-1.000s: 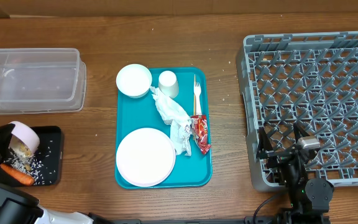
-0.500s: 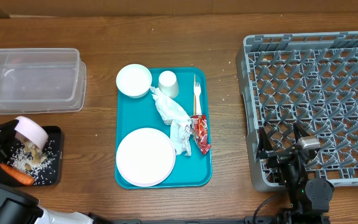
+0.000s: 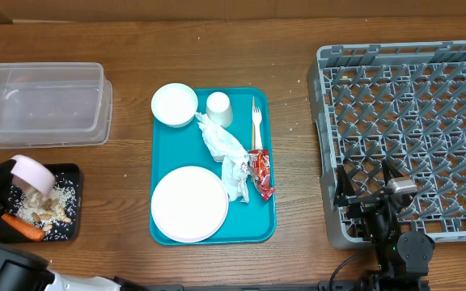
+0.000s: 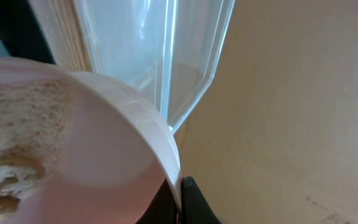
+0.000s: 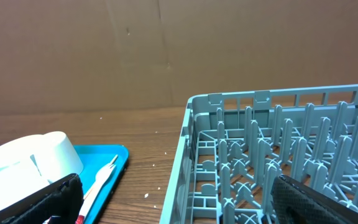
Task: Sort waste into correct bins and load items into the dishwasher
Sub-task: 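Tilt the pink bowl to pour rice and nuts onto the black tray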
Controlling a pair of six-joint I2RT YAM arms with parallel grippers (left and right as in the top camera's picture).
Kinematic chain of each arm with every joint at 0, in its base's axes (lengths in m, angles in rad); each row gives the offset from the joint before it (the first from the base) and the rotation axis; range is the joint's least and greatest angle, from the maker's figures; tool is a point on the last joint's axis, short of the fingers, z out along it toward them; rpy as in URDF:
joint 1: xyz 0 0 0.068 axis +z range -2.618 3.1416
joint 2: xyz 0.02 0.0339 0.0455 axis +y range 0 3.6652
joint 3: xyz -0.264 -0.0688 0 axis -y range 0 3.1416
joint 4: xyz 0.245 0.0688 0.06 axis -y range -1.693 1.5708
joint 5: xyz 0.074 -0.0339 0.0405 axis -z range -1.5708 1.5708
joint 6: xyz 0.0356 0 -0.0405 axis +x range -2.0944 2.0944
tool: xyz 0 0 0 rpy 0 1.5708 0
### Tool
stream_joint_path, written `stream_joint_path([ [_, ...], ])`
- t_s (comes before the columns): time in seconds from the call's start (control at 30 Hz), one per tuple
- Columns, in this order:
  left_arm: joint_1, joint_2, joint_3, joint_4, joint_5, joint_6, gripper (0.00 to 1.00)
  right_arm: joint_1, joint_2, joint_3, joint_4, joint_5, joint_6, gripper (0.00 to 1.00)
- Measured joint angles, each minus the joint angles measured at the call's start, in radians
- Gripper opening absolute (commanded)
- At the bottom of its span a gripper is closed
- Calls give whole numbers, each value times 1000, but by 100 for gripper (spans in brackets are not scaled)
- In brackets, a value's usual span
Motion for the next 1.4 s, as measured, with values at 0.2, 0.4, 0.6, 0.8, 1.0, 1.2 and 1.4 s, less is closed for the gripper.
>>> stream_joint_path([
  [0.2, 20, 0, 0, 14, -5, 5, 4, 0, 0, 0, 1, 0, 0, 100],
  [0.4, 20, 0, -1, 26, 18, 10, 4, 0, 0, 0, 0, 0, 1, 100],
  [0.6, 21, 0, -2, -72, 70, 52, 4, 0, 0, 0, 0, 0, 0, 100],
  [0.8, 21, 0, -2, 1, 31, 31, 4, 0, 0, 0, 0, 0, 0, 100],
  [1.0, 23, 0, -2, 32, -2, -6, 4, 0, 0, 0, 0, 0, 0, 100],
  [1.2, 28, 0, -3, -48, 82, 31, 4, 0, 0, 0, 0, 0, 1, 100],
  [1.4, 33, 0, -3, 32, 119, 27, 4, 0, 0, 0, 0, 0, 0, 100],
])
